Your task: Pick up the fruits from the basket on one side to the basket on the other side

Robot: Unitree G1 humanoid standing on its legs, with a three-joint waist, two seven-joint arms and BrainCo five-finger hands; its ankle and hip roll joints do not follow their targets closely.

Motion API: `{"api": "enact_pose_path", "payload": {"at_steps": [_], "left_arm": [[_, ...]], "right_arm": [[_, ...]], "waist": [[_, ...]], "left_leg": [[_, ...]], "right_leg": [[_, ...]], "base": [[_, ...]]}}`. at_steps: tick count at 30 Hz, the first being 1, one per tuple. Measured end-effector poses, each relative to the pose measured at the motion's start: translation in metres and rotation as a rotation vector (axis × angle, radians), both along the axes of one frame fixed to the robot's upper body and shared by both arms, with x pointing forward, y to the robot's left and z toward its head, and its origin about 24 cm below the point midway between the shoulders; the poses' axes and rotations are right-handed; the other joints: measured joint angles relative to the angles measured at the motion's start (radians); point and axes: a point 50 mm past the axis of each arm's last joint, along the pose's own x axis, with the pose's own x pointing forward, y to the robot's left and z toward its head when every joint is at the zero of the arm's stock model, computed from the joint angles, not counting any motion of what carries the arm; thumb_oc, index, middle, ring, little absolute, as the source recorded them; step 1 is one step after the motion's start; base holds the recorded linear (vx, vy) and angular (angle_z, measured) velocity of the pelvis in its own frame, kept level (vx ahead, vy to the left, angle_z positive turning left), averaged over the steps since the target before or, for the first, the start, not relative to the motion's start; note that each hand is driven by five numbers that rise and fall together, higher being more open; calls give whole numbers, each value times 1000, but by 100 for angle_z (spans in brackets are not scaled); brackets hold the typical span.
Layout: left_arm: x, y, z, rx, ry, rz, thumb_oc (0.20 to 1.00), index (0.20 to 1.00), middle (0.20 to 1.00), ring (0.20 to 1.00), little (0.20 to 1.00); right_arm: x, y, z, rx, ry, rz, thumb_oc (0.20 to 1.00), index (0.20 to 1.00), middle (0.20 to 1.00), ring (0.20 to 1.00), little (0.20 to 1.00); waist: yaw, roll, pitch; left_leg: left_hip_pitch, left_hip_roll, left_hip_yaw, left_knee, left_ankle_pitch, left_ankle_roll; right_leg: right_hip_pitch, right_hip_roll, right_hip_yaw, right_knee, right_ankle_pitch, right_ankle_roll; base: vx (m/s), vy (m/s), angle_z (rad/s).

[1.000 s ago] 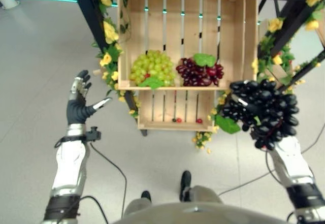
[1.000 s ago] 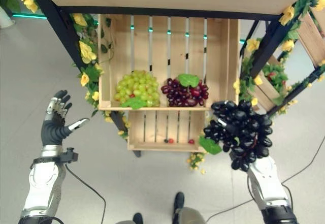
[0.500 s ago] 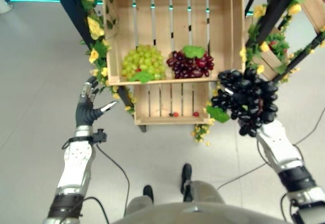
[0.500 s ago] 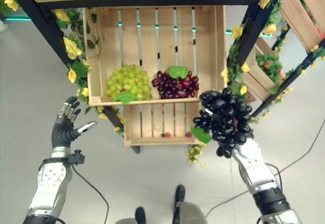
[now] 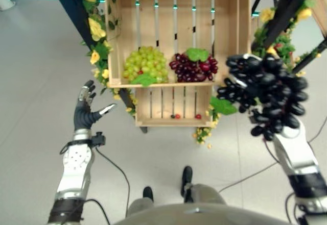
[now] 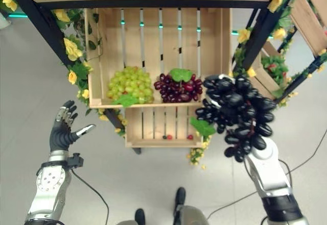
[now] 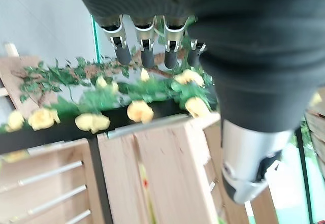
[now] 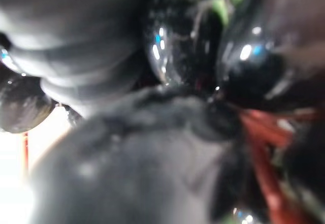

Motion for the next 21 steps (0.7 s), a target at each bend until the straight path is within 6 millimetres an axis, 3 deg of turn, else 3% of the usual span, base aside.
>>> {"api": "enact_pose_path", "payload": {"at_steps": [4, 7, 11, 15, 21], "left_arm": [[-5, 5, 1, 2, -6, 28, 1000, 1000, 1000, 1000, 1000], [-7, 9, 1, 23, -3, 48, 1000, 1000, 1000, 1000, 1000], [-7, 9, 0, 34, 2, 48, 1000, 1000, 1000, 1000, 1000], [-8, 9, 0, 34, 3, 48, 1000, 1000, 1000, 1000, 1000], [-7, 9, 0, 34, 4, 45, 1000, 1000, 1000, 1000, 1000]], "right_arm": [[-20, -15, -20, 54, 88, -32, 200, 200, 200, 200, 200], [-23, -16, -22, 78, 104, -13, 200, 200, 200, 200, 200], [-26, -19, -23, 72, 110, -14, 200, 200, 200, 200, 200], [-24, -22, -15, 71, 75, -27, 200, 200, 200, 200, 200], [-11, -12, 18, 75, -79, 11, 200, 200, 200, 200, 200]], "waist": [[-7, -4, 3], [-33, -16, 13], [-36, -25, 19], [-36, -26, 19], [-30, -30, 21]], "left_leg": [[18, -4, 11, -19, -1, 1], [26, -7, 21, -24, -3, 5], [28, -10, 36, -24, -6, 8], [28, -11, 40, -24, -6, 8], [33, -11, 55, -24, -6, 8]], "right_leg": [[0, 3, 10, -10, 4, -5], [7, 5, 22, -18, 7, -8], [7, 5, 33, -21, 8, -7], [8, 6, 41, -27, 13, -1], [8, 9, 52, -29, 18, -2]], "base": [[-25, 10, -8], [-28, 11, -10], [-19, 8, -9], [-17, 6, -5], [-11, 0, -6]]}}
